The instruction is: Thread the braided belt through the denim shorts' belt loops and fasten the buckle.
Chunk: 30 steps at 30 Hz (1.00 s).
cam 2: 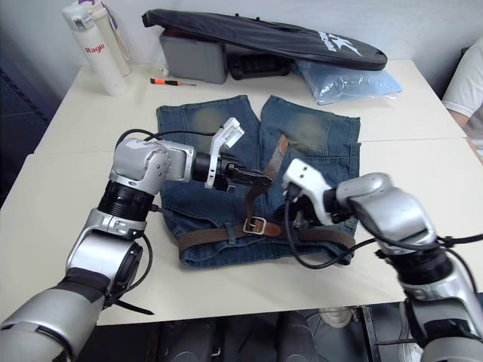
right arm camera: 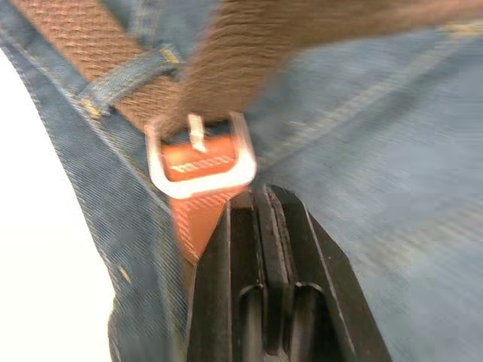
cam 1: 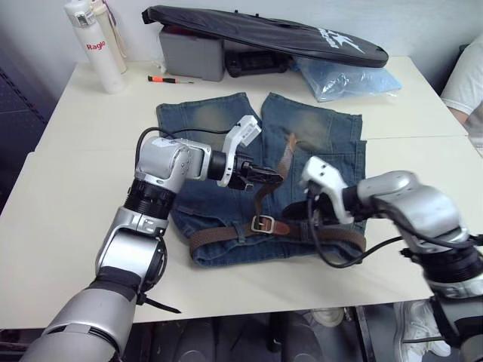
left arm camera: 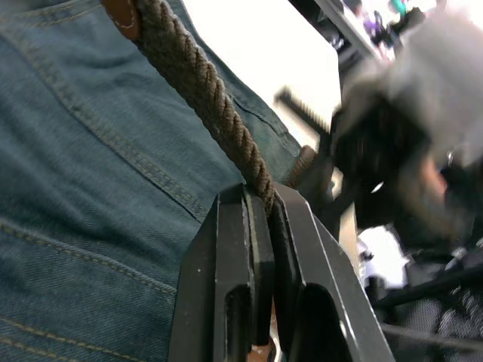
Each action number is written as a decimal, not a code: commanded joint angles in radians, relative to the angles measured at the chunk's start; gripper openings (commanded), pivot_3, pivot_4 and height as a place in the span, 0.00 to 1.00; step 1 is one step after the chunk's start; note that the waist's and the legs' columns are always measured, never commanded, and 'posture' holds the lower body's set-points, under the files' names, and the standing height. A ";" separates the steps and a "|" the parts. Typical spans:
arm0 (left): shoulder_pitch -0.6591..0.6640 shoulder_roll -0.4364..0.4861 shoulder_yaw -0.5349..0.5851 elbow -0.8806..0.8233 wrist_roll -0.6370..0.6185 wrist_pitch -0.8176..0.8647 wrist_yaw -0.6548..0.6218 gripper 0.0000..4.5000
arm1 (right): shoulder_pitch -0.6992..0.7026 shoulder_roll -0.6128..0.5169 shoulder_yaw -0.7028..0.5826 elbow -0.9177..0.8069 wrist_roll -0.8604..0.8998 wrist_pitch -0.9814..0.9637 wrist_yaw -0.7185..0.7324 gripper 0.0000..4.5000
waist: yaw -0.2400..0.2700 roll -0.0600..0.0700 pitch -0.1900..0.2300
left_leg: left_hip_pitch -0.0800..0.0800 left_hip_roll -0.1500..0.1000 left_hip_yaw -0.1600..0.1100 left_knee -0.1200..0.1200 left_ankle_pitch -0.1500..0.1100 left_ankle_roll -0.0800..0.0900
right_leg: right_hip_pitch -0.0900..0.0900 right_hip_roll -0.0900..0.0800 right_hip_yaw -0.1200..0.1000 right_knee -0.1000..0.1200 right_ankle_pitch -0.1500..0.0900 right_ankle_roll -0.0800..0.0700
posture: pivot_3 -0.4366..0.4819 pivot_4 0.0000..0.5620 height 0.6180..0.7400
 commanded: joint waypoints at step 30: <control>0.100 0.155 -0.207 -0.167 0.402 -0.717 -0.106 0.00 | -0.065 -0.127 0.070 0.005 -0.234 -0.635 0.030 0.20 | 0.002 0.001 0.001 | -0.004 0.001 0.001 0.011 -0.002 0.003 | -0.001 0.000 0.001 0.004 0.000 0.001 | 0.48 0.27 1.00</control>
